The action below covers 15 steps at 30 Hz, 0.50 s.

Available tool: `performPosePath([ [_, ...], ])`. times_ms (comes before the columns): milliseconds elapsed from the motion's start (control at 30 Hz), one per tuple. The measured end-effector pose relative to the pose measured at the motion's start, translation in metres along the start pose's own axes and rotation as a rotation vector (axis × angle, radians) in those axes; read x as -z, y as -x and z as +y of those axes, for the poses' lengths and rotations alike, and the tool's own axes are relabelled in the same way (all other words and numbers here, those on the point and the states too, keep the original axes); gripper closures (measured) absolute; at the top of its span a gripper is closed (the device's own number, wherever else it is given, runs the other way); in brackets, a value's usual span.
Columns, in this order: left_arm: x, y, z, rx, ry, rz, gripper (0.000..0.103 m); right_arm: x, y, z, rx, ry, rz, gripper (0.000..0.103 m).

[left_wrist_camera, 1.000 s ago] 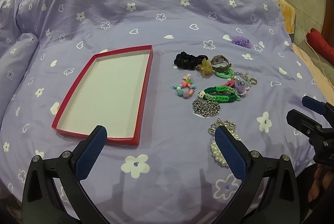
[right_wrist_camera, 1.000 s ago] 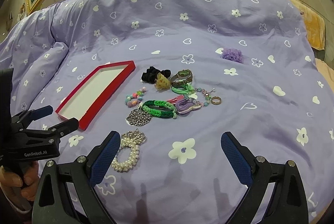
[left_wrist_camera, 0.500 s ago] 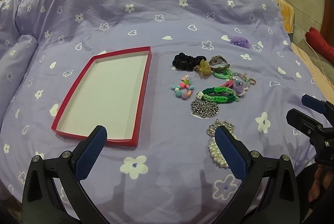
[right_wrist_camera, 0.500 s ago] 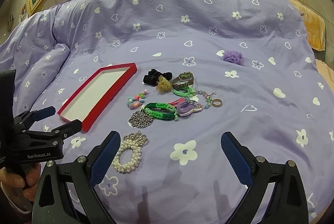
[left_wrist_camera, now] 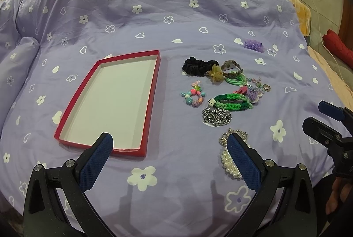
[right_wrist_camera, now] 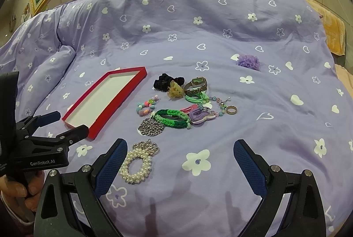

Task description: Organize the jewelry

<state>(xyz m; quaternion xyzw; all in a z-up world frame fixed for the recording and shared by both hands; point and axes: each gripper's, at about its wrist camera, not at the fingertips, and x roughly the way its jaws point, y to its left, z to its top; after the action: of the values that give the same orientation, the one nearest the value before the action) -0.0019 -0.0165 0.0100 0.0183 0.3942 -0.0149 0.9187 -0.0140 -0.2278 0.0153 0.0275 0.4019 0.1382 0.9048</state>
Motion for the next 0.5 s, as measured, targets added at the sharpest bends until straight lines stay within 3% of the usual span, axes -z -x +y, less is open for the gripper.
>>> performPosePath([
  [500, -0.0046, 0.0004, -0.0028, 0.004, -0.002, -0.002, 0.0, -0.0043, 0.0023, -0.0017, -0.006, 0.0, -0.007, 0.005],
])
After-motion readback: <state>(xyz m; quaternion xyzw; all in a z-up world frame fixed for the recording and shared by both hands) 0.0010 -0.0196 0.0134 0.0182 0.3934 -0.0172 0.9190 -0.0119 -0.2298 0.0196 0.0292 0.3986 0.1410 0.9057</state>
